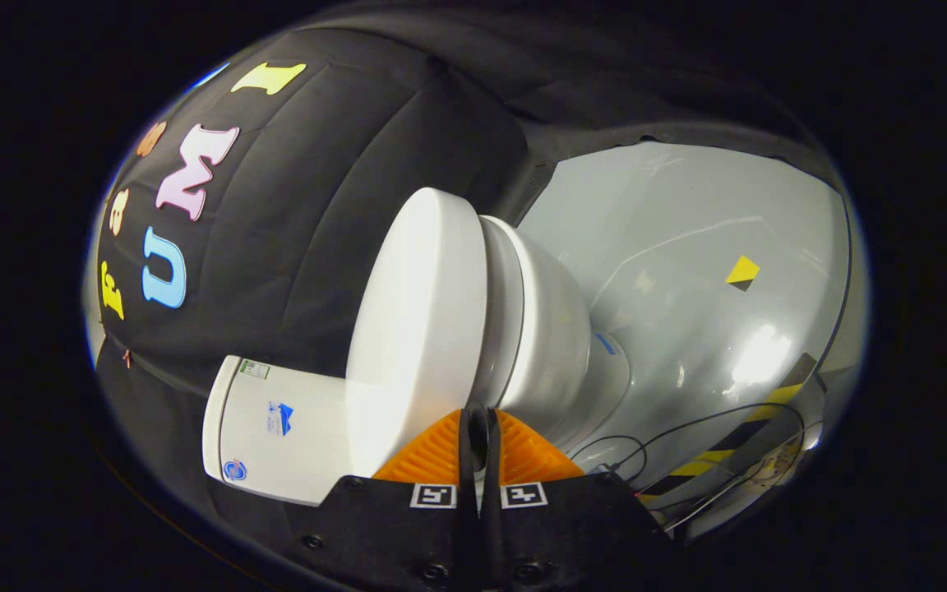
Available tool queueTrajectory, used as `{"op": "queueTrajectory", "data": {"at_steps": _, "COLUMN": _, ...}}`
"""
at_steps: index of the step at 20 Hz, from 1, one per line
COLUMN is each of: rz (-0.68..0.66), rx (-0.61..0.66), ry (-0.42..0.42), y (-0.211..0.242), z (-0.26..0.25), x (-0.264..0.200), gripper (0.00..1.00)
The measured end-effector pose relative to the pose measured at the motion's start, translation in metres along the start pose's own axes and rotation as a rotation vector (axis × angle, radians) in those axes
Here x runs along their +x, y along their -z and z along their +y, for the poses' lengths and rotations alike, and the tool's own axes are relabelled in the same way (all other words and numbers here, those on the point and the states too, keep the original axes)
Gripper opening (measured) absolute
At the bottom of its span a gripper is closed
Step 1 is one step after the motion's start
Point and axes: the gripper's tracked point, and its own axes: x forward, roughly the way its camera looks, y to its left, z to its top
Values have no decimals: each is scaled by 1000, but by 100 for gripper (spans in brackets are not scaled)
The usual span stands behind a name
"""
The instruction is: Open the toilet lid.
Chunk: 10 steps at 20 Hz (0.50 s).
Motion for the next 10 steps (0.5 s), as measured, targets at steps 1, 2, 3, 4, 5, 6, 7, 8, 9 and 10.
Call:
{"op": "queueTrajectory", "data": {"at_steps": 1, "rz": -2, "rx": -16, "ry": 10, "y": 0, "z": 0, "x": 1, "gripper": 5}}
{"op": "queueTrajectory", "data": {"at_steps": 2, "rz": -4, "rx": -29, "ry": 13, "y": -1, "z": 2, "x": -1, "gripper": 5}}
{"op": "queueTrajectory", "data": {"at_steps": 3, "rz": -8, "rx": -34, "ry": 15, "y": -2, "z": 5, "x": -3, "gripper": 5}}
{"op": "queueTrajectory", "data": {"at_steps": 4, "rz": -13, "rx": -40, "ry": 15, "y": -4, "z": 9, "x": -5, "gripper": 5}}
{"op": "queueTrajectory", "data": {"at_steps": 5, "rz": -23, "rx": -62, "ry": 15, "y": -5, "z": 15, "x": -8, "gripper": 5}}
{"op": "queueTrajectory", "data": {"at_steps": 6, "rz": -38, "rx": -102, "ry": 18, "y": -7, "z": 23, "x": -12, "gripper": 5}}
{"op": "queueTrajectory", "data": {"at_steps": 7, "rz": -56, "rx": -150, "ry": 23, "y": -10, "z": 32, "x": -17, "gripper": 5}}
{"op": "queueTrajectory", "data": {"at_steps": 8, "rz": -76, "rx": -200, "ry": 30, "y": -14, "z": 43, "x": -22, "gripper": 5}}
{"op": "queueTrajectory", "data": {"at_steps": 9, "rz": -97, "rx": -252, "ry": 38, "y": -18, "z": 54, "x": -27, "gripper": 5}}
{"op": "queueTrajectory", "data": {"at_steps": 10, "rz": -116, "rx": -306, "ry": 47, "y": -21, "z": 65, "x": -33, "gripper": 5}}
